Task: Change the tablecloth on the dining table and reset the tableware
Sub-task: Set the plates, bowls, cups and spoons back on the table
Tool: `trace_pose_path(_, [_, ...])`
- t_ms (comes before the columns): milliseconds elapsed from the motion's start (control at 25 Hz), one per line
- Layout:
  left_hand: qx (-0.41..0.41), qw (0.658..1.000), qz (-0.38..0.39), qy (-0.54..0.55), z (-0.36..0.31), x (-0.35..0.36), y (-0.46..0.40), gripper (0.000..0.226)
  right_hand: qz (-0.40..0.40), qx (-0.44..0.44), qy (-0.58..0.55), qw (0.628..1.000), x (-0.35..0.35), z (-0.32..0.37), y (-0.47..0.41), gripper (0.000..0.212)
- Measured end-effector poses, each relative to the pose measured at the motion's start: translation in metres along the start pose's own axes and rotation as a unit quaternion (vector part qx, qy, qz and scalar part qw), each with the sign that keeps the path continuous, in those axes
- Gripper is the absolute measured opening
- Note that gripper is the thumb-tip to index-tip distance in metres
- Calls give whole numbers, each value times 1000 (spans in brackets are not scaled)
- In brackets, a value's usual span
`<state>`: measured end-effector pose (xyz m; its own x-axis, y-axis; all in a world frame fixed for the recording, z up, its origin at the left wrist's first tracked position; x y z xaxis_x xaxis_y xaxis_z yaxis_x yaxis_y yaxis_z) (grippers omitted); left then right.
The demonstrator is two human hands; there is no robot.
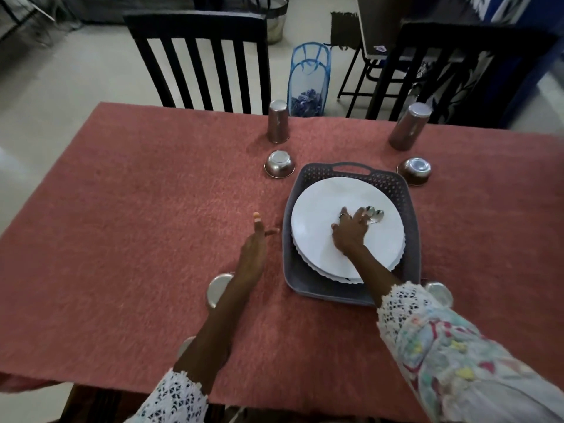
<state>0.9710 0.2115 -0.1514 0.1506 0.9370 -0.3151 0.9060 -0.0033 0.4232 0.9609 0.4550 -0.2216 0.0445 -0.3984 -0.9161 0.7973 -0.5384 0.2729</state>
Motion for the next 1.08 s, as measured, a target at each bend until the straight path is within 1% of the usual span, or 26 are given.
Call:
trace_pose_path(80, [3, 1000, 24, 9, -9, 18, -4, 79, -54, -45, 9, 997, 5, 4, 7, 52])
trace_pose_path(200, [8, 998, 51, 45, -19, 49, -12, 75, -116, -108, -62, 985, 4, 9, 33, 49])
trace_pose_path(280, [-6, 996, 68, 57, -22, 73, -18, 71, -188, -105, -75, 974, -13, 3, 37, 46])
trace_pose_path(320, [-20, 995, 79, 51, -24, 85, -21, 70, -208, -96, -52, 972, -20, -1, 31, 50])
trace_pose_path(360, [-38, 994, 87, 46, -23, 95, -23, 70, -201, -96, -16, 975, -23, -5, 24, 60])
trace_pose_path(400, [-58, 993, 96, 45, -22, 106, -26, 71, -160, -91, 4, 983, -24, -9, 13, 71])
trace_pose_path(440, [-79, 990, 106, 50, -21, 116, -27, 71, -103, -82, -5, 991, -21, -14, 2, 78])
trace_pose_path(480, [-98, 987, 113, 58, -19, 125, -28, 71, -49, -66, -27, 996, -19, -18, -6, 80])
trace_pose_path(520, [-115, 984, 117, 68, -17, 133, -30, 70, -13, -56, -39, 998, -18, -20, -10, 76])
trace_pose_path(560, [-132, 981, 118, 79, -15, 139, -30, 70, -4, -61, -41, 997, -19, -20, -11, 68])
trace_pose_path(680, [-172, 974, 106, 107, -7, 150, -29, 69, -15, -91, -86, 992, -22, -13, -9, 33])
trace_pose_path(760, [-184, 971, 98, 119, -2, 154, -29, 62, 9, -71, -134, 988, -23, -14, -9, 10])
trace_pose_path(800, [-190, 968, 101, 126, 0, 157, -28, 55, 33, -65, -152, 986, -24, -13, -9, 9])
trace_pose_path(840, [-201, 963, 109, 140, 1, 160, -25, 49, 60, -65, -164, 982, -24, -11, -7, 13])
trace_pose_path(880, [-219, 955, 117, 164, 2, 164, -22, 46, 85, -73, -173, 978, -25, -6, -4, 13])
trace_pose_path(960, [-265, 923, 137, 242, 3, 172, -13, 45, 119, -105, -163, 974, -32, 8, 8, 10])
trace_pose_path(1000, [-278, 906, 147, 285, 2, 175, -11, 46, 120, -114, -155, 974, -37, 13, 13, 11])
trace_pose_path(1080, [-284, 876, 165, 353, -4, 178, -7, 50, 85, -122, -145, 978, -56, 18, 20, 18])
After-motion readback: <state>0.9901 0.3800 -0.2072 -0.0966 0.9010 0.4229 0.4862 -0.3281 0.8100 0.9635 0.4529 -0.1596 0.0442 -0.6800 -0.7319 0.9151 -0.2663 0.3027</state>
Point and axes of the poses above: each hand's wrist, its own y-axis away from the middle knuckle, its own x-axis out of the palm, z = x × y, the point moved 9 cm from there along -y, towards the middle knuckle, and after that the axes turned 6 degrees about -z, right-handed, at the moved point
